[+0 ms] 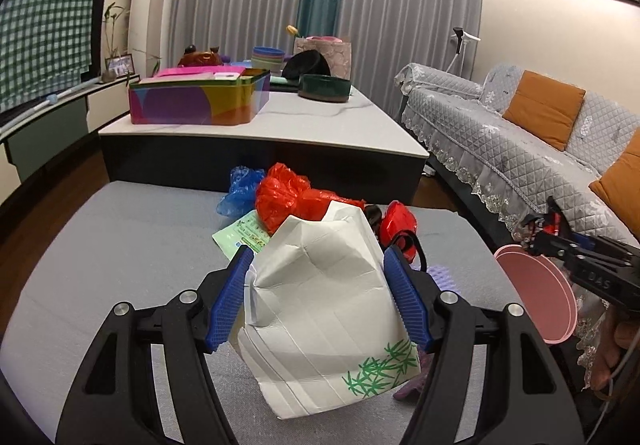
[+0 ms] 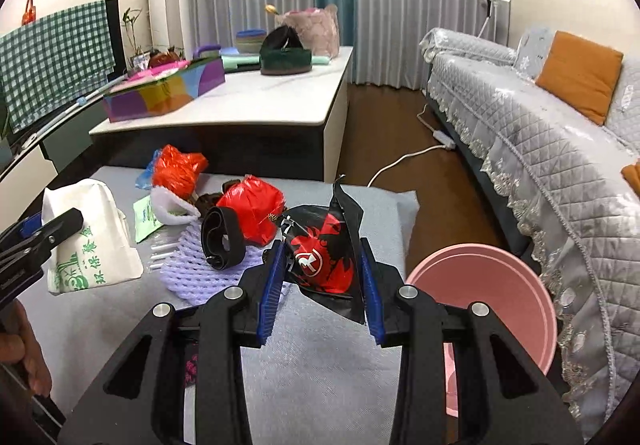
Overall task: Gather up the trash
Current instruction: 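Carry the paper bag and wrapper with both grippers over the pink bin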
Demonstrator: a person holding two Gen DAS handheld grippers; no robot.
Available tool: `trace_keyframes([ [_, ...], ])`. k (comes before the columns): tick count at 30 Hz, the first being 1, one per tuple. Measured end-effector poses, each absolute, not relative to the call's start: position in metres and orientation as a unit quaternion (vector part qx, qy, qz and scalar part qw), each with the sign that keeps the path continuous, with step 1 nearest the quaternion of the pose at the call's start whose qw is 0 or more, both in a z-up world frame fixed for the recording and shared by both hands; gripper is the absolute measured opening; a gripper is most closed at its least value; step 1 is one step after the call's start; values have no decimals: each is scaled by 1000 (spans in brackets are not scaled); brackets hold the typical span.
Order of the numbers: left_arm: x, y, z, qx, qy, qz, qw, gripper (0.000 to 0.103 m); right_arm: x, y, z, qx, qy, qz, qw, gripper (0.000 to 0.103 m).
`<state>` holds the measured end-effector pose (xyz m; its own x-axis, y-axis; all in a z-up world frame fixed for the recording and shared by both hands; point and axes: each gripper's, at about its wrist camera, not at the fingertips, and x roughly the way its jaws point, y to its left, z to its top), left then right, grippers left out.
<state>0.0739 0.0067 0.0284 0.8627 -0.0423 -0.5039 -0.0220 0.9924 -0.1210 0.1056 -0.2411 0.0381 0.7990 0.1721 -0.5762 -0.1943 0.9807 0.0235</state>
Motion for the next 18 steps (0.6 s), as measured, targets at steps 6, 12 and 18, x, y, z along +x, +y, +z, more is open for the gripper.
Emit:
trace_keyframes([
  [6, 67, -2, 37, -52, 255, -8, 965, 66, 85, -255, 56, -18, 280, 87, 956, 37],
  [12, 61, -15, 41, -48, 255, -14, 966, 66, 73, -275, 68, -15, 263, 69, 962, 37],
  [18, 61, -33, 48, -49, 258, -29, 965, 66, 66, -301, 78, -6, 249, 43, 967, 37],
])
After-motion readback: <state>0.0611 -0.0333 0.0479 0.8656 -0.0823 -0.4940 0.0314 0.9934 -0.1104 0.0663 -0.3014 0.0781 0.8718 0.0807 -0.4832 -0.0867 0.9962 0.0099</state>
